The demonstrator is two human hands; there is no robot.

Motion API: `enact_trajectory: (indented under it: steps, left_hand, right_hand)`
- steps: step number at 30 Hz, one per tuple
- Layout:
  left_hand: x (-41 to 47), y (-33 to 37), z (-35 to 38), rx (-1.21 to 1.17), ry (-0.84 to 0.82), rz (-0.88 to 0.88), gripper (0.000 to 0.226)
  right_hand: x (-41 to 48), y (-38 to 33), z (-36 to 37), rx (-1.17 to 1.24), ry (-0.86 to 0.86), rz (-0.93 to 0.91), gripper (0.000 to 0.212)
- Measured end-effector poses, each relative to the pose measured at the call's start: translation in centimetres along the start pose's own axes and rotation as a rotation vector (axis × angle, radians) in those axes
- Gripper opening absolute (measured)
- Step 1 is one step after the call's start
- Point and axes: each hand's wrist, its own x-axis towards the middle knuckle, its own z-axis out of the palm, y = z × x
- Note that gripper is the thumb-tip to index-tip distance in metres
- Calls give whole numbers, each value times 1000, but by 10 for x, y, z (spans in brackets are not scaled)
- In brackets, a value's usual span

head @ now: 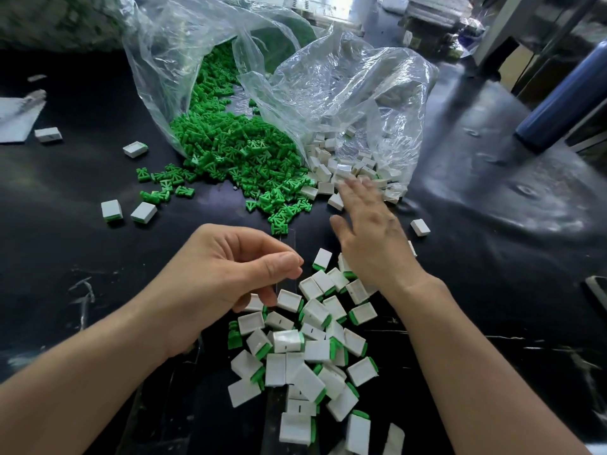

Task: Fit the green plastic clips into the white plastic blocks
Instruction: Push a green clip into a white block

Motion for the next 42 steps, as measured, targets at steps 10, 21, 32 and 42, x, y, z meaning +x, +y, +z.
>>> enact_trajectory:
  steps: [10, 21, 32, 42]
  left_hand:
    - [3, -3, 0, -23, 74, -31, 24]
    - [6, -9, -4, 49, 200, 39, 40]
    - [8, -5, -2, -67, 291, -1, 21]
    - [8, -6, -2, -145, 248, -32, 28]
  right_hand:
    - [-4, -3, -4, -39, 114, -79, 20]
    - [-21, -35, 1, 666, -54, -86, 22]
    - [-20, -38, 12, 197, 90, -236, 30]
    - [-18, -36, 9, -125, -27, -351, 30]
